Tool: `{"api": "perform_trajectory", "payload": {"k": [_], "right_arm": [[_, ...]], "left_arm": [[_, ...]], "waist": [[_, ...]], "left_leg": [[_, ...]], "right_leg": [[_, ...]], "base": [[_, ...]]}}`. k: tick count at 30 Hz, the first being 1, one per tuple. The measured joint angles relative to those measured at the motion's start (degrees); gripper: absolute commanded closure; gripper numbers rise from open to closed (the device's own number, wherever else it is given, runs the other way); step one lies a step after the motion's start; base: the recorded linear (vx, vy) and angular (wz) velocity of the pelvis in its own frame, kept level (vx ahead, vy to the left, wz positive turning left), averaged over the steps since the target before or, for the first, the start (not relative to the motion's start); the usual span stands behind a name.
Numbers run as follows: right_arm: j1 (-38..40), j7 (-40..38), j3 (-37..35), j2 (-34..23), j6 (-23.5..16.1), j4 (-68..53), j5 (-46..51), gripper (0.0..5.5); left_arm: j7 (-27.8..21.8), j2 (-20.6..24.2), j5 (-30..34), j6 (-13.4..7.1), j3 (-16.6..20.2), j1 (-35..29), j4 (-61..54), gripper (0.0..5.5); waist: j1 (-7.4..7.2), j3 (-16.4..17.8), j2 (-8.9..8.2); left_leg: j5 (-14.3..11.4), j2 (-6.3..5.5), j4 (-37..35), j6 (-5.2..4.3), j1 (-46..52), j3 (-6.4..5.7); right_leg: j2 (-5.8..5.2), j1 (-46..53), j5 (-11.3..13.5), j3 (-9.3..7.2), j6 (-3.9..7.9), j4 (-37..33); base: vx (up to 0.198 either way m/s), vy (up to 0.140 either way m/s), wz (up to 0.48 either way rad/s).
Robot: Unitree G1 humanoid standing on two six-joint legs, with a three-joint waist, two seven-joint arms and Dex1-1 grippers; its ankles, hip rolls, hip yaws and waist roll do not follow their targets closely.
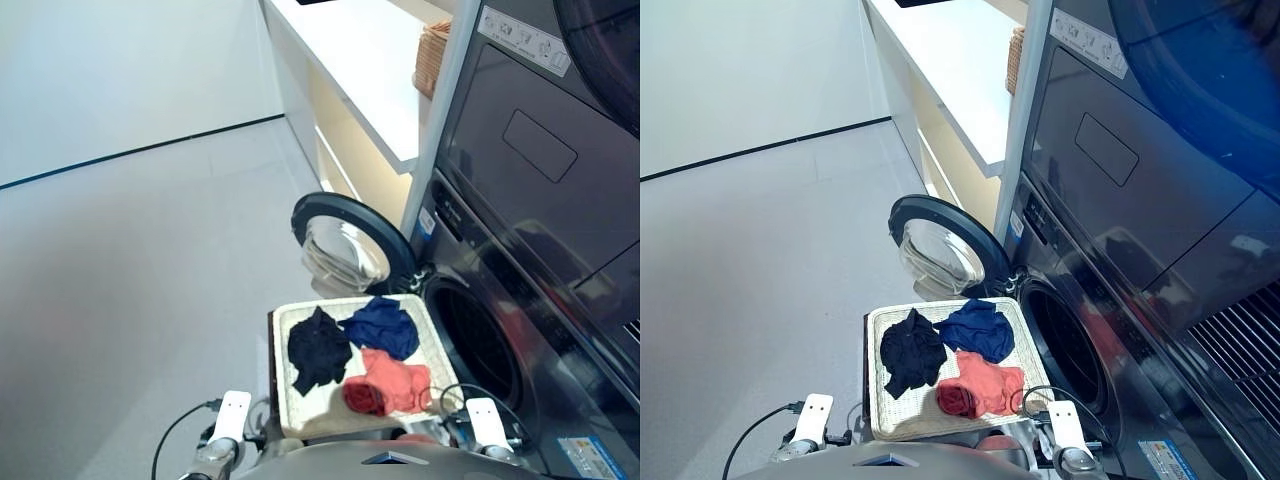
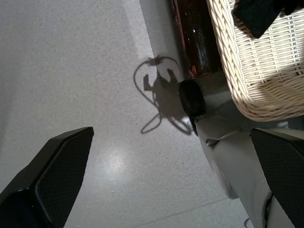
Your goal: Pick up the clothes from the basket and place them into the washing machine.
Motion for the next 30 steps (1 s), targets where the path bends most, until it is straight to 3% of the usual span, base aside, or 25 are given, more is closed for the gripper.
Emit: {"api": "perform_trajectory", "payload": {"k": [17, 20, 24, 25, 26, 28, 30], "right_arm": [[0.20, -0.11, -0.02, 0.05, -0.01, -0.01, 0.26, 0.00], [0.25, -0.55, -0.06, 0.30, -0.27, -1.37, 2.33, 0.00], [1.80, -1.05, 0.11, 0.14, -1.57, -10.89, 5.04, 0.00], [1.46, -1.06, 0.04, 0.15, -2.44, -11.77, 5.36, 0.00], [1.00, -1.09, 0.35, -0.14, -2.25, -14.49, 6.87, 0.00], [-0.72, -1.07, 1.33, -2.20, -2.77, -22.52, 9.38, 0.00], [-3.39, -1.40, 1.28, -2.86, -2.60, -27.94, 11.91, 0.00]], "left_arm": [[1.38, -0.06, 0.03, -0.02, -0.54, 0.18, -1.72, 0.00], [2.56, -0.29, -0.86, -0.19, -0.74, 0.33, -6.94, 0.00], [3.72, 0.43, -5.50, -1.22, -4.09, 0.73, -23.10, 0.00], [3.75, 0.32, -5.74, -2.35, -4.38, -0.04, -24.90, 0.00], [4.43, 0.42, -7.20, -1.91, -4.91, -1.19, -28.66, 0.00], [5.25, 1.72, -9.16, -2.61, -6.77, -5.05, -37.77, 0.00], [6.45, 2.15, -10.32, -2.43, -7.38, -9.69, -40.31, 0.00]], "waist": [[0.03, -0.66, -0.50], [0.08, -0.93, -0.63], [0.17, 0.00, -0.67], [0.13, 0.53, -0.73], [0.06, 1.44, -0.89], [0.18, 5.03, 0.00], [0.04, 7.85, -0.11]], "left_leg": [[0.01, 0.00, 0.01, 0.02, 0.94, 0.06], [0.07, -0.01, 0.04, 0.07, 0.99, 0.07], [0.19, -0.11, 0.29, 0.19, 0.63, 0.03], [0.24, -0.23, 0.21, 0.26, 0.60, -0.24], [0.21, -0.15, 2.00, 0.21, -1.34, -0.48], [-0.44, 0.15, 5.54, 0.01, -6.43, -3.66], [-0.36, -0.27, 7.01, 0.44, -8.59, -3.94]], "right_leg": [[0.00, 0.79, 0.01, 0.08, 0.00, 0.07], [0.00, 0.79, 0.02, 0.15, 0.02, 0.18], [-0.06, 0.20, 0.11, 0.44, 0.11, 0.60], [-0.08, 0.10, 0.27, 0.54, 0.17, 0.51], [0.01, -1.71, 0.21, 0.50, 0.27, 2.03], [0.19, -7.45, -0.16, 0.62, 0.30, 6.48], [-0.15, -10.76, -0.17, 0.60, 0.69, 9.37]], "base": [[0.000, 0.000, 0.000], [0.000, 0.000, 0.000], [-0.139, -0.027, -0.030], [-0.265, -0.049, -0.032], [-0.258, -0.040, -0.020], [-0.180, -0.018, -0.055], [-0.103, 0.001, -0.218]]}}
